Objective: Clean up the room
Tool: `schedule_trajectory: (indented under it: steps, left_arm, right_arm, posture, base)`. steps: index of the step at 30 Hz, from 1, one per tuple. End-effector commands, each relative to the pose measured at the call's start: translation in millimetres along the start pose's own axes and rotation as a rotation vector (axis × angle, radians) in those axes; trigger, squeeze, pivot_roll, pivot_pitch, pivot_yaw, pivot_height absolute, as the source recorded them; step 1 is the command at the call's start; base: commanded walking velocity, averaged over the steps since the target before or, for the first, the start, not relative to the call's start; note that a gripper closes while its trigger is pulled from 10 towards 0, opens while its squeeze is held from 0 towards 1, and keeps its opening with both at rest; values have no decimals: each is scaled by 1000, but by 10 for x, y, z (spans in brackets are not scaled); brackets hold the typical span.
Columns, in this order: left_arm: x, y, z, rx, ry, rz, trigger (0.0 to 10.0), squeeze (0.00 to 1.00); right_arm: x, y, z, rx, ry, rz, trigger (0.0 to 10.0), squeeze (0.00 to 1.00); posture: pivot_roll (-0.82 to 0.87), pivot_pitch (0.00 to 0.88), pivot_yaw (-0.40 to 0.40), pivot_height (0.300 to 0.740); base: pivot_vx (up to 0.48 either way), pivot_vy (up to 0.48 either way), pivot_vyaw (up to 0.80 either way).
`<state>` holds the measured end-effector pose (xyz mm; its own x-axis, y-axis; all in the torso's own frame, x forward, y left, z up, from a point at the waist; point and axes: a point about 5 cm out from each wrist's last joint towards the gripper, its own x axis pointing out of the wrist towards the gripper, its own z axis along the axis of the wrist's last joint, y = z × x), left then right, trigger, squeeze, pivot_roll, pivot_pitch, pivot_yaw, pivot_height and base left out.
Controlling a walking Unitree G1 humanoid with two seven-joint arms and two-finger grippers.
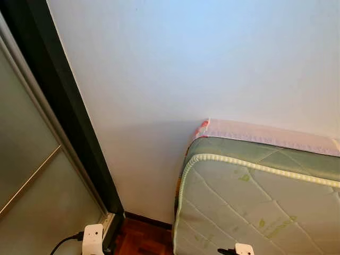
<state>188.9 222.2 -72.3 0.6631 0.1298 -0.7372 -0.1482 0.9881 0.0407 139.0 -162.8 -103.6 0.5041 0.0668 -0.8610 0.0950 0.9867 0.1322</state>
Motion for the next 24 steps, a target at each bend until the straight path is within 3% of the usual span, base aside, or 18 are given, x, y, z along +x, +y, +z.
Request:
schedule_trajectory:
  steps: [1,5,11,15,17,21,24]
  left_arm:
    - [-9,-221,-117,-139,41,-61,10000,0]
    - [-12,-213,-130,-160,42,-48,10000,0]
    - [-44,-44,-208,-129,75,-37,10000,0]
    - [-47,-42,-215,-92,79,-45,10000,0]
    - [-64,-32,-271,-56,100,-32,10000,0]
    - [-65,-29,-280,-71,110,-32,10000,0]
    - [-60,-32,-272,-81,111,-30,10000,0]
  right_arm:
    - [59,-106,667,-30,-86,21,10000,0]
    - [62,-94,673,-23,-78,28,10000,0]
    - [63,-88,708,-29,-83,34,10000,0]
    - [72,-43,707,-41,-74,36,10000,0]
    - [78,-10,701,-46,-69,48,10000,0]
    - [83,18,715,-54,-68,52,10000,0]
    - [81,13,718,-48,-74,54,10000,0]
  posture:
    - [171,0,-228,740]
    - [178,0,-238,740]
    - [159,0,-212,740]
    - [173,0,-215,740]
    - [186,0,-215,740]
    - [178,0,-205,740]
    - [167,0,-191,740]
  base:
    - [0,0,-450]
    - [0,0,-716]
    - [0,0,-701]
    - [0,0,-700]
    - [0,-367,-703]
    - [0,-426,-705]
    - [0,0,-702]
